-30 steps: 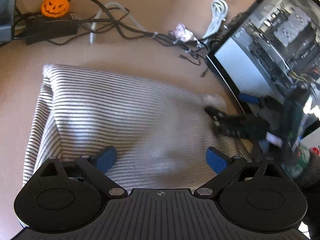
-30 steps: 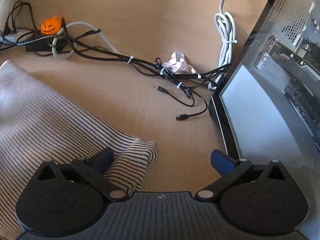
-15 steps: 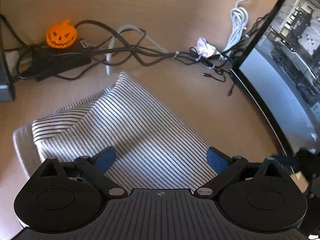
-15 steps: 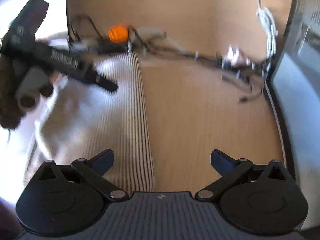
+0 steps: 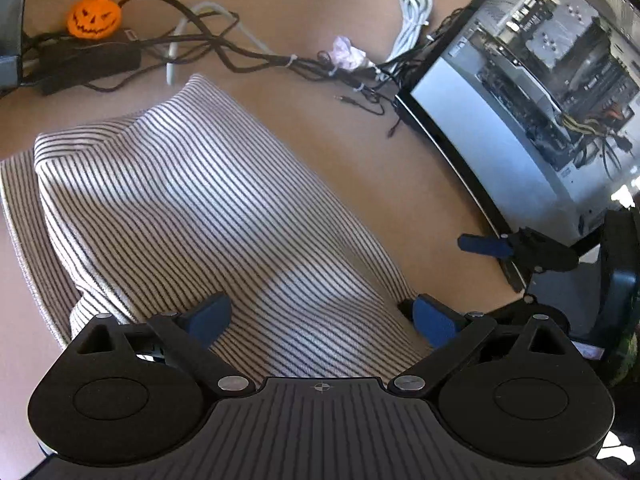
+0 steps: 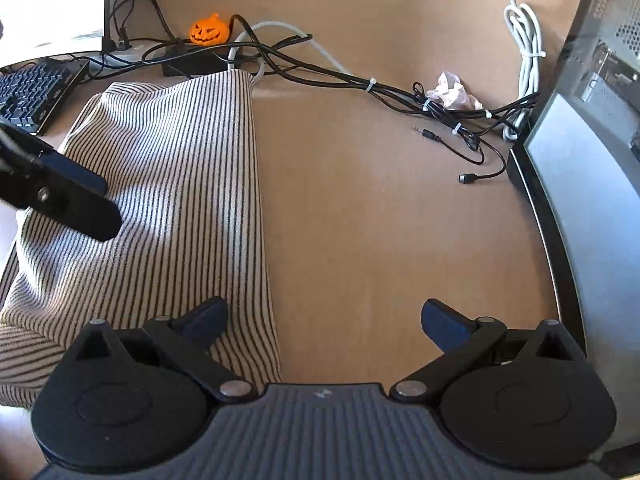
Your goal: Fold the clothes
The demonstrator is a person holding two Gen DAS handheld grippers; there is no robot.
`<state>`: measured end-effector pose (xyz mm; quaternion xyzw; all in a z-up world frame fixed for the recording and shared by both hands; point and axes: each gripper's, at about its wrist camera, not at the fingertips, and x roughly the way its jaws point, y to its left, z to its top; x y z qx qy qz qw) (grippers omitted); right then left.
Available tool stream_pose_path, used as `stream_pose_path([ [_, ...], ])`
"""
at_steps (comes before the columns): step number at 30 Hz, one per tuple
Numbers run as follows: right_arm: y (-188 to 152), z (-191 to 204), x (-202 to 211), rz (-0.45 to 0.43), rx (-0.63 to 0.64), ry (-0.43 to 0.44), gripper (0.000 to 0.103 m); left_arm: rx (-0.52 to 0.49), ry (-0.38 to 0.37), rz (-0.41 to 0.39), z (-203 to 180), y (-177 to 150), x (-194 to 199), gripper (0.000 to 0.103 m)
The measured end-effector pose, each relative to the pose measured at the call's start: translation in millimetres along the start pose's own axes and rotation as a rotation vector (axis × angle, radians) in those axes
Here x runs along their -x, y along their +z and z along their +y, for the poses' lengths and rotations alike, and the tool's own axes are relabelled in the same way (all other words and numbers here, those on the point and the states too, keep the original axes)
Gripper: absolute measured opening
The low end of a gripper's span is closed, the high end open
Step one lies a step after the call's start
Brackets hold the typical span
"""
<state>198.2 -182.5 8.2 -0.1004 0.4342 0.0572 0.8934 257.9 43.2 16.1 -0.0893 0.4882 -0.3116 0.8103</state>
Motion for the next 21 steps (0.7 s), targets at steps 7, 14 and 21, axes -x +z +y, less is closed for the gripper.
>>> stream_pose_path([
  [7, -4.3, 4.4, -0.8, -0.004, -0.023, 0.005, 0.103, 0.015, -0.005, -0.018, 10.0, 15.4, -8.7, 0.1],
  [14, -6.9, 5.8, -0.3, -0.01, -0.021, 0.013, 0.103, 0.005, 0.001, -0.027, 10.9, 18.4, -10.6, 0.1],
  [21, -8.3, 6.2, -1.4, -0.008, -0.04, 0.008, 0.103, -0.015, 0.012, -0.046, 8.1, 12.4, -9.6, 0.1],
])
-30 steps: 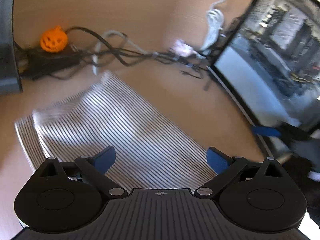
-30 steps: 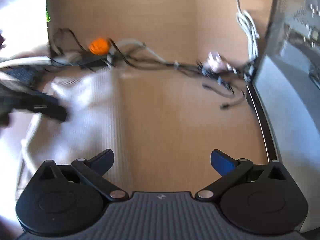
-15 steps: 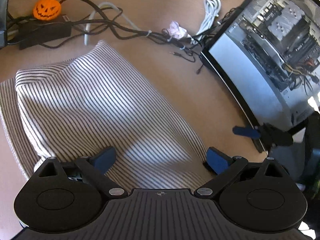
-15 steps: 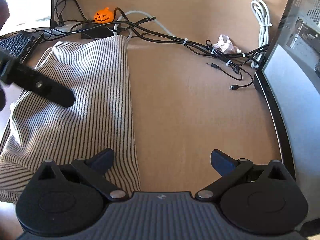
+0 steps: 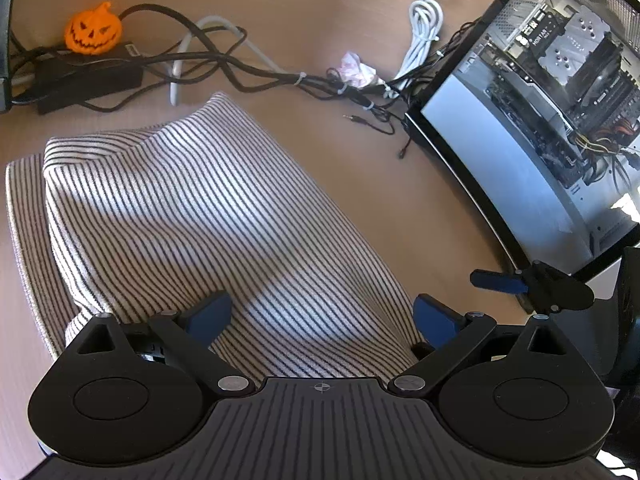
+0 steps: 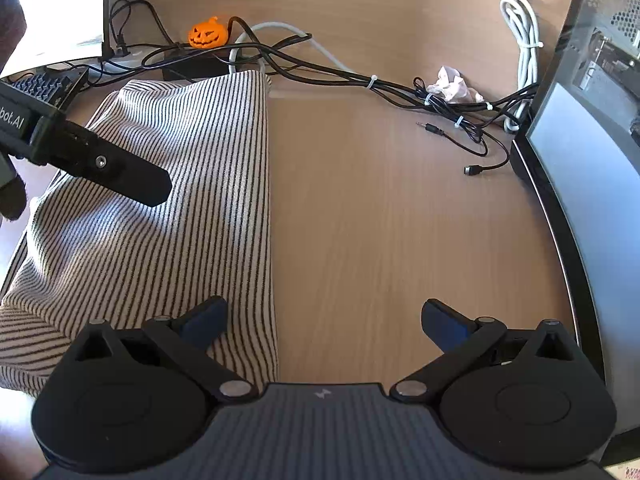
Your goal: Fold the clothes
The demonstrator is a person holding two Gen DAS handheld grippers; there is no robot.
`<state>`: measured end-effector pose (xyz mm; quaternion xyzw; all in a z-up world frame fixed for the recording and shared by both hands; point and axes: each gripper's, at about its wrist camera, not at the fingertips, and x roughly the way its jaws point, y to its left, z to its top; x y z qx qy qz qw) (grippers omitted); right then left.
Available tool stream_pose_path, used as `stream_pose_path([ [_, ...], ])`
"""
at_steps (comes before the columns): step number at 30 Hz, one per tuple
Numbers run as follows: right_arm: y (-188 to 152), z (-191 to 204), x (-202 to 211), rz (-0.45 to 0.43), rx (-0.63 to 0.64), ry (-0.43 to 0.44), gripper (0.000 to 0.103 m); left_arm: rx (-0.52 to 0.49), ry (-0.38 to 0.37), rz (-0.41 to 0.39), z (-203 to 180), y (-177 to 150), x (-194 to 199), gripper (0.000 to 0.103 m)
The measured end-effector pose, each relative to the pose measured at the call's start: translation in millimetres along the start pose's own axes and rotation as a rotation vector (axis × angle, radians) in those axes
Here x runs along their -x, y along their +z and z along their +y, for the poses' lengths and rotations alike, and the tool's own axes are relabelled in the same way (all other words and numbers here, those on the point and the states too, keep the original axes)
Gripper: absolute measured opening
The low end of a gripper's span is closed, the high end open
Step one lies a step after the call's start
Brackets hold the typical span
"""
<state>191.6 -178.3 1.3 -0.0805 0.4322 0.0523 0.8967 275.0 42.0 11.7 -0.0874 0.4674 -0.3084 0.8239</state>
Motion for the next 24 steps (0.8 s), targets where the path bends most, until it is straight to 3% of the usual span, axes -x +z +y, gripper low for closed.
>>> stream_pose_path([
  [9, -2.6, -1.0, -1.4, -0.001, -0.03, -0.004, 0.103, -0.022, 0.026, -0.007, -3.9, -3.7, 0.5, 0.1],
  [12, -4.3, 0.7, -0.8, -0.016, -0.029, -0.014, 0.103, -0.031, 0.067, 0.011, -11.3, -2.6, 5.6, 0.1],
  [16, -5.9, 2.8, 0.9, -0.026, -0.024, -0.025, 0.103, -0.115, 0.167, -0.008, -26.2, -10.0, 23.7, 0.1],
  [20, 3.3, -7.6, 10.0, -0.038, -0.028, 0.018, 0.103, -0.191, 0.305, -0.003, -32.5, -27.9, 36.5, 0.1],
  [24, 15.0, -25.4, 28.5, -0.107, -0.108, 0.081, 0.103, -0.202, 0.362, 0.008, -33.5, -46.3, 44.7, 0.1],
])
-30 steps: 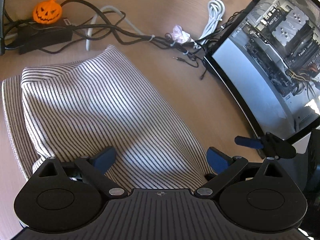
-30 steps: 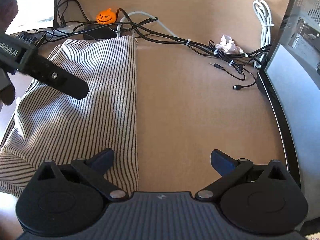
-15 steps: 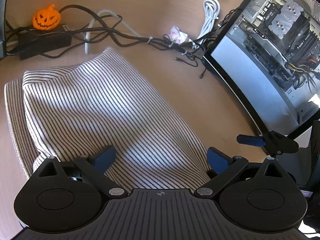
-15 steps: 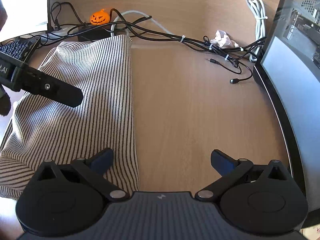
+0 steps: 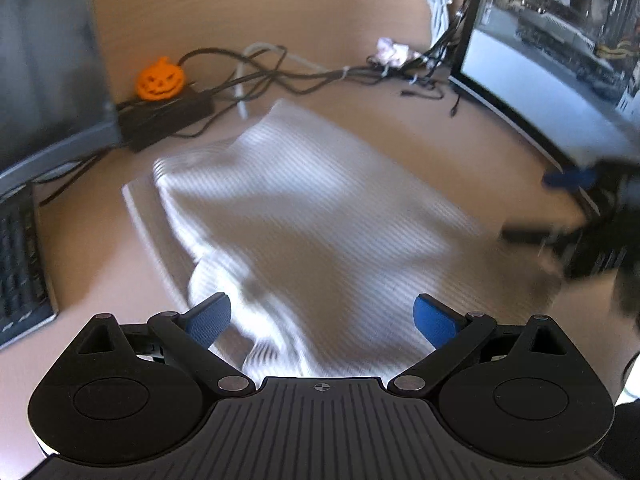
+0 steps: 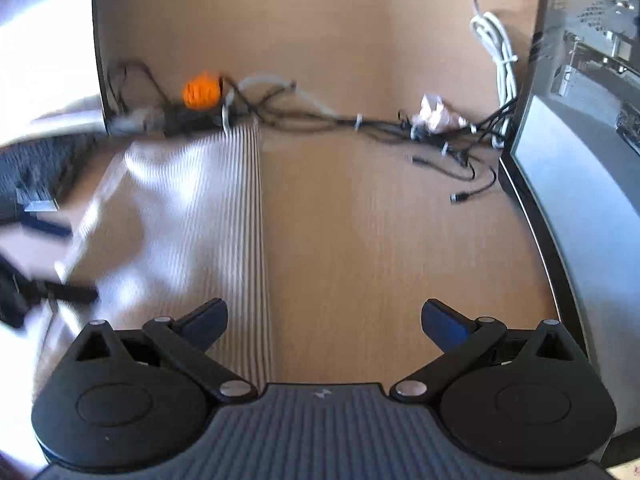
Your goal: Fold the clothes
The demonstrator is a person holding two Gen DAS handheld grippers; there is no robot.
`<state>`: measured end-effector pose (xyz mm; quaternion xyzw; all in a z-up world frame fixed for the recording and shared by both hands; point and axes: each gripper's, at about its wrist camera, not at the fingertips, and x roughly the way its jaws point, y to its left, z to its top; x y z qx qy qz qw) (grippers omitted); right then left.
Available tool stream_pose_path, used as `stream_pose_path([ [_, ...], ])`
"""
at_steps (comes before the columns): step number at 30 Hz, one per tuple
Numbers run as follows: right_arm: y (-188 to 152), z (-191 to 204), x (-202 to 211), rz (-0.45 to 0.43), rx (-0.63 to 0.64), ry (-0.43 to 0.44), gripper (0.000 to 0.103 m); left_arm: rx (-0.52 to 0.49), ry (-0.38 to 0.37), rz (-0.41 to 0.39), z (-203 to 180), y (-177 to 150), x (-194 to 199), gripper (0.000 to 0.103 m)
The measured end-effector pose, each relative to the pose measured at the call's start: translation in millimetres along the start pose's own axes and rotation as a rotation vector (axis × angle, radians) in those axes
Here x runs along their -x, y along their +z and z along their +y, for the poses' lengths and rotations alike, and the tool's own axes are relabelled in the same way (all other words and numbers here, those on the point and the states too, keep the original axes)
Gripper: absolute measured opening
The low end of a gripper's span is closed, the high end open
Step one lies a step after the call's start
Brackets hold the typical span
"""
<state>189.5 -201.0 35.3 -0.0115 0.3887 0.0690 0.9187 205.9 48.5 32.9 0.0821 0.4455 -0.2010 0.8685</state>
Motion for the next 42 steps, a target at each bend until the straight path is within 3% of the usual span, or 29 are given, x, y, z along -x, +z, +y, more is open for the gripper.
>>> stream_pose_path([
  [9, -16.8, 35.3, -27.8, 0.047, 0.251, -0.059, 0.103, -0.025, 0.057, 0.021, -5.8, -19.5, 4.5, 0.1],
  [12, -14.5, 31.6, -27.9, 0.062, 0.232, -0.06, 0.103, -0.062, 0.102, 0.023, -9.1, -18.5, -1.8, 0.101],
  [23, -30.1, 31.1, -13.5, 0.054, 0.227, -0.12, 0.103, -0.153, 0.154, -0.006, -18.6, -1.3, -15.8, 0.101],
  [31, -36.7, 45.7, -3.9, 0.052, 0.262, -0.127, 0.103, -0.112, 0.159, -0.024, -13.0, -2.3, -4.6, 0.1],
  [37, -35.9, 47.9, -4.2, 0.053, 0.264, -0.131, 0.103, -0.011, 0.125, -0.022, 0.4, -7.3, 6.2, 0.1],
  [42, -36.5, 50.8, -4.1, 0.049, 0.272, -0.142, 0.103, 0.005, 0.111, -0.02, 0.2, -12.7, 10.6, 0.1],
])
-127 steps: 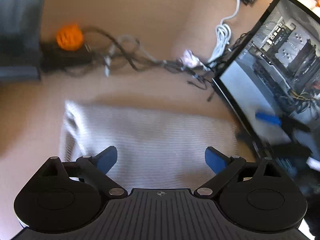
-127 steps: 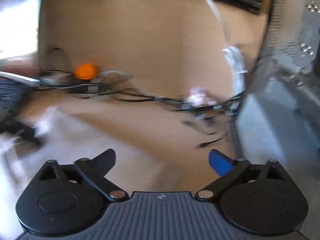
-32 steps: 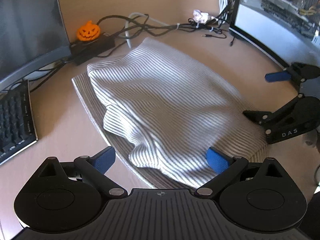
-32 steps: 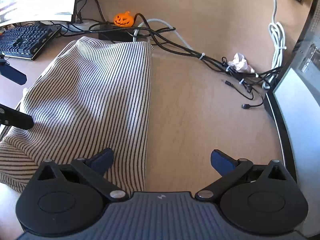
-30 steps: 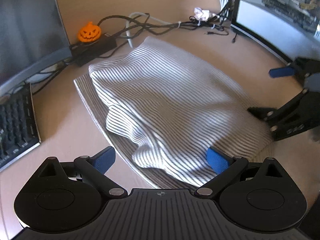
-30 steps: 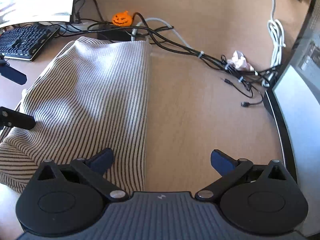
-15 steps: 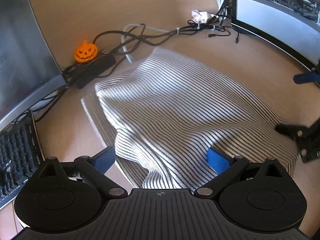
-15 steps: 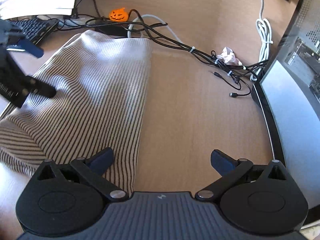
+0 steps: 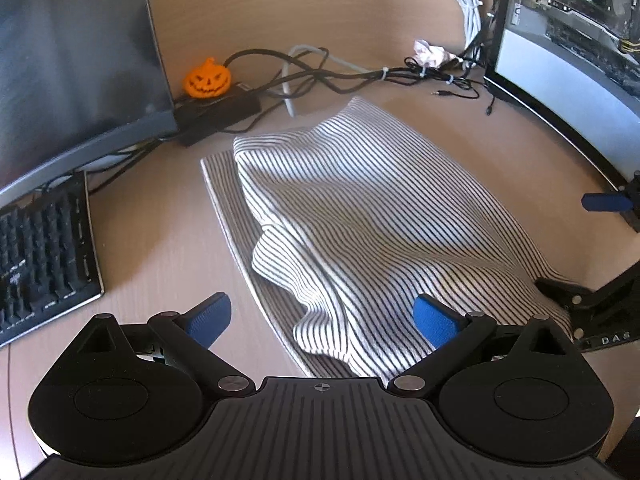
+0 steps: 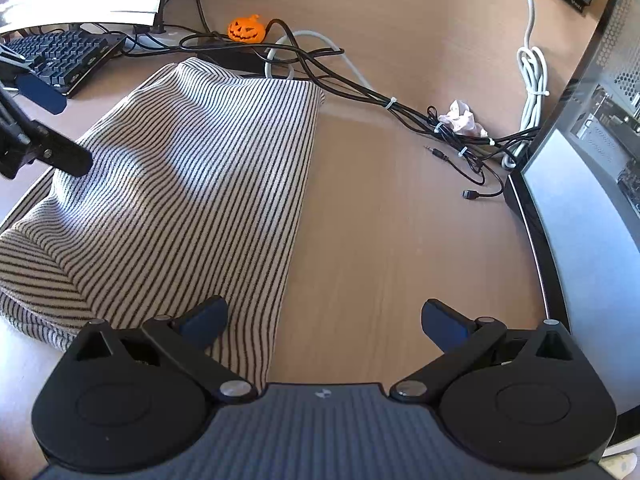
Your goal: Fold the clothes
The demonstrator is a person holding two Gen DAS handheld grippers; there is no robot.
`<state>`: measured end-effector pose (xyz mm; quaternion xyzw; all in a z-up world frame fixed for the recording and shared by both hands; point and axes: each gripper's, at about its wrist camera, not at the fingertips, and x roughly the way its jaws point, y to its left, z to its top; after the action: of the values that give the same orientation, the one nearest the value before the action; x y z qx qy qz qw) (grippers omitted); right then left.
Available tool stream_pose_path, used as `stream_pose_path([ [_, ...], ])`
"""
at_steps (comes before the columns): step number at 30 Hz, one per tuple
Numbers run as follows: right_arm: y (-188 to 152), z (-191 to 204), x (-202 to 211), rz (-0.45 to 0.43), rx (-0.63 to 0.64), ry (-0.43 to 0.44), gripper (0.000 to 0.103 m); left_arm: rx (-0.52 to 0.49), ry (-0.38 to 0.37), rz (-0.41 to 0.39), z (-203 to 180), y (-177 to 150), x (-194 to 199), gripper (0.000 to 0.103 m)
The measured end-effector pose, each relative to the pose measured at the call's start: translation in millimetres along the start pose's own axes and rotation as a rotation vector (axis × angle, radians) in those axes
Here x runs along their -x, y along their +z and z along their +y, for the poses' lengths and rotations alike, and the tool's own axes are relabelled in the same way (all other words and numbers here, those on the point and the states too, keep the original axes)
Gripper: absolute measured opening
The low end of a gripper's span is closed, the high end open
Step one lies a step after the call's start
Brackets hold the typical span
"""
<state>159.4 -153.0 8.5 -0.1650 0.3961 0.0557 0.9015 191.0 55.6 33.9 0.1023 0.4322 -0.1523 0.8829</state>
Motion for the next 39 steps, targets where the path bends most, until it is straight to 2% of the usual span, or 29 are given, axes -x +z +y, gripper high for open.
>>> stream_pose_path([
  [26, -3.6, 2.9, 0.8, -0.012, -0.011, -0.019, 0.103, -0.024, -0.002, 0.036, -7.3, -12.6, -2.9, 0.1],
  [32, -3.8, 7.7, 1.5, -0.01, -0.013, -0.029, 0.103, -0.07, 0.023, 0.037, -9.7, -17.1, 0.5, 0.1],
  [36, -1.5, 5.9, 4.7, 0.005, 0.025, 0.024, 0.103, -0.09, 0.045, 0.045, -5.0, -22.4, 5.4, 0.1],
  [39, 9.1, -4.4, 17.2, -0.04, 0.052, 0.065, 0.103, -0.037, 0.076, 0.032, 5.7, -21.2, 12.1, 0.1],
])
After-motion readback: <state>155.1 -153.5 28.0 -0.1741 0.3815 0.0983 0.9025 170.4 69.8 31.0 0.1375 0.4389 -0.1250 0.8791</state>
